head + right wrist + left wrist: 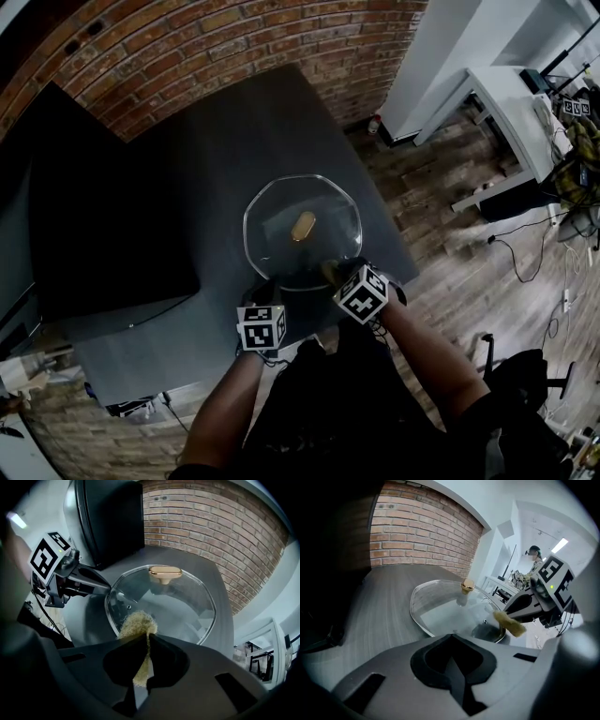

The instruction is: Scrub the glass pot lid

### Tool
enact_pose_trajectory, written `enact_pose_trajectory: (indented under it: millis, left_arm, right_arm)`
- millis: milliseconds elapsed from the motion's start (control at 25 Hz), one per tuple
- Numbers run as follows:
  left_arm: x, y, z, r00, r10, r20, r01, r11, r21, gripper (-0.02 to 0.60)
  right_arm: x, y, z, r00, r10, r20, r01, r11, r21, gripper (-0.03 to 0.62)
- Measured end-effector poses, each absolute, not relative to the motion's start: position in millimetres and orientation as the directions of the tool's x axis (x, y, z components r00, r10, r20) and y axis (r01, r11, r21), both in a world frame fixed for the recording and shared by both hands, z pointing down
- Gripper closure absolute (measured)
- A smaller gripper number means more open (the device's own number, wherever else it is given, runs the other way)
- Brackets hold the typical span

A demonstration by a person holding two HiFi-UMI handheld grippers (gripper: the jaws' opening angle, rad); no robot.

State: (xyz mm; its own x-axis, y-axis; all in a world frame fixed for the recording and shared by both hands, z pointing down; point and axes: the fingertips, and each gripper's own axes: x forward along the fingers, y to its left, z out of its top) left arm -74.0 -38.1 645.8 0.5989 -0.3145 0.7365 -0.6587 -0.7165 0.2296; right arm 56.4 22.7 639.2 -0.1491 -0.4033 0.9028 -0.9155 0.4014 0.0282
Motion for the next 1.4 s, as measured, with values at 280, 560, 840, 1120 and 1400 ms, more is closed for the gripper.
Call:
enact_pose_trajectory:
  millis: [280,560,840,1120,1400]
  left_arm:
    - [-76,-38,649,0.596,-0.311,0.740,-0.652,-0.726,0.220,0.549]
    - [-71,-36,645,0.606,-0.298,0.737,-0.635,-0.739,0.223,0.549]
    - [-73,-36,645,0.612,-0.285,0.737,-0.617,-0.755,0.221,0.549]
    - [-75,-37,645,0.624,-0.273,0.733,-0.608,-0.758,0.236,0.549]
    - [-79,-41,644,0.653,-0.262,0.711,-0.573,-0.785,0.237,0.549]
  right_arm:
    - [24,17,637,-0.212,-0.407,0.888,-0.911,0.411,-0.029,0.569]
    - [-21,3,637,-0.279,-0.414,0.866,-0.887,0.458,-0.066,0.569]
    - [-46,-6,640,-0.298,-0.402,0.866,-0.870,0.487,-0.073,0.569]
    - [-53,-11,642,-0.302,-0.428,0.852,-0.892,0.443,-0.094,0.569]
    - [-47,-12,633,-0.346,-0.533,0.772,-0.920,0.355,-0.168,0.569]
